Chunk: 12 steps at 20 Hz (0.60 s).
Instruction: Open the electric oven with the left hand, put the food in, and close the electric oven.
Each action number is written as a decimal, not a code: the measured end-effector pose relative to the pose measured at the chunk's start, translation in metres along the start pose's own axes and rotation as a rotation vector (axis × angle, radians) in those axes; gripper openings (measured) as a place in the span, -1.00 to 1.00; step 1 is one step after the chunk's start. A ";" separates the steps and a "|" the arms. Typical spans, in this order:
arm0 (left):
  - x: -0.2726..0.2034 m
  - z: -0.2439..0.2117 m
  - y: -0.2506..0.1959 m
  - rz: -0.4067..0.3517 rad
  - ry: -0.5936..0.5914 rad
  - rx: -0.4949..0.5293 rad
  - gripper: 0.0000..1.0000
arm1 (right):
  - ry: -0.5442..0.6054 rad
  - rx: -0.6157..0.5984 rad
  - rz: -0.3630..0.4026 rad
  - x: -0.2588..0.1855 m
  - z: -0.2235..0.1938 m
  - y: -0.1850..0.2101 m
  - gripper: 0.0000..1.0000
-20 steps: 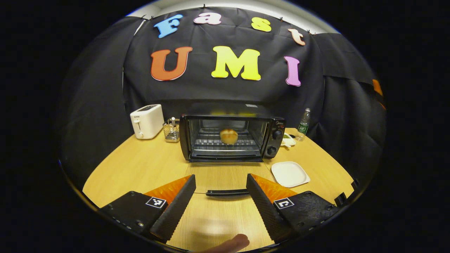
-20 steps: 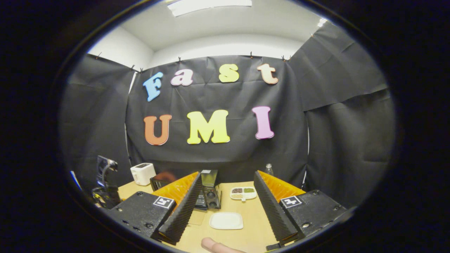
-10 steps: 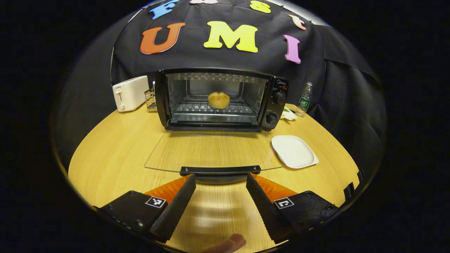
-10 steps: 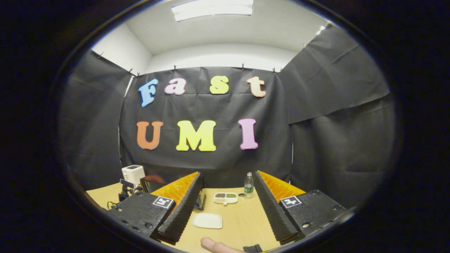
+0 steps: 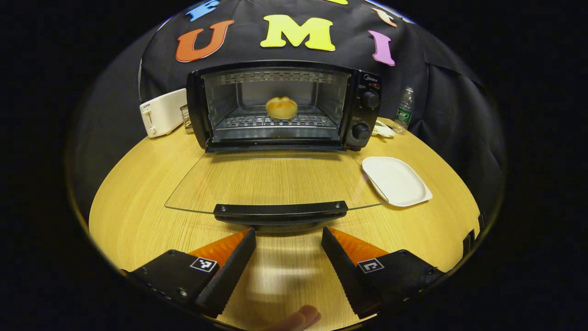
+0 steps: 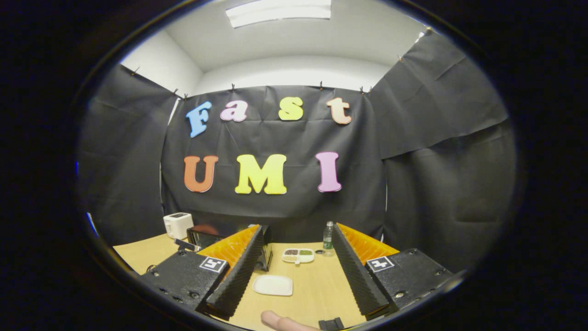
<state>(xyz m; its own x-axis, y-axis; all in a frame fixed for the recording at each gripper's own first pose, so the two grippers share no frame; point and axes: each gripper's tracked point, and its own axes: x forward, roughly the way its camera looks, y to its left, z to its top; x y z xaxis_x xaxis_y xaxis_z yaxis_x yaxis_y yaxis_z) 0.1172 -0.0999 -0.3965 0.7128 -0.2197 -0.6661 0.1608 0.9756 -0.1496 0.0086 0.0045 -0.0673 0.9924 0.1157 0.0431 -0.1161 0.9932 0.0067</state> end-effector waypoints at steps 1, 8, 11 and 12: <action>0.002 0.000 0.001 0.002 0.000 -0.010 0.91 | 0.002 0.000 -0.003 0.001 -0.002 -0.003 0.91; -0.003 0.011 -0.001 0.000 -0.010 -0.054 0.87 | 0.024 0.018 0.007 0.007 -0.011 -0.006 0.84; -0.006 0.016 -0.002 0.003 -0.022 -0.052 0.88 | 0.023 0.015 0.004 0.008 -0.011 -0.008 0.84; -0.007 0.019 -0.003 0.004 -0.026 -0.054 0.88 | 0.023 0.013 0.003 0.008 -0.011 -0.008 0.84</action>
<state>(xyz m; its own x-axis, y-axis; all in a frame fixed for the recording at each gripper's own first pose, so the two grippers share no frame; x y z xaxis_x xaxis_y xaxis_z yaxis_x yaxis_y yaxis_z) 0.1248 -0.1010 -0.3781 0.7308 -0.2146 -0.6480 0.1211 0.9750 -0.1862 0.0175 -0.0028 -0.0775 0.9927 0.1191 0.0201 -0.1195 0.9927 0.0191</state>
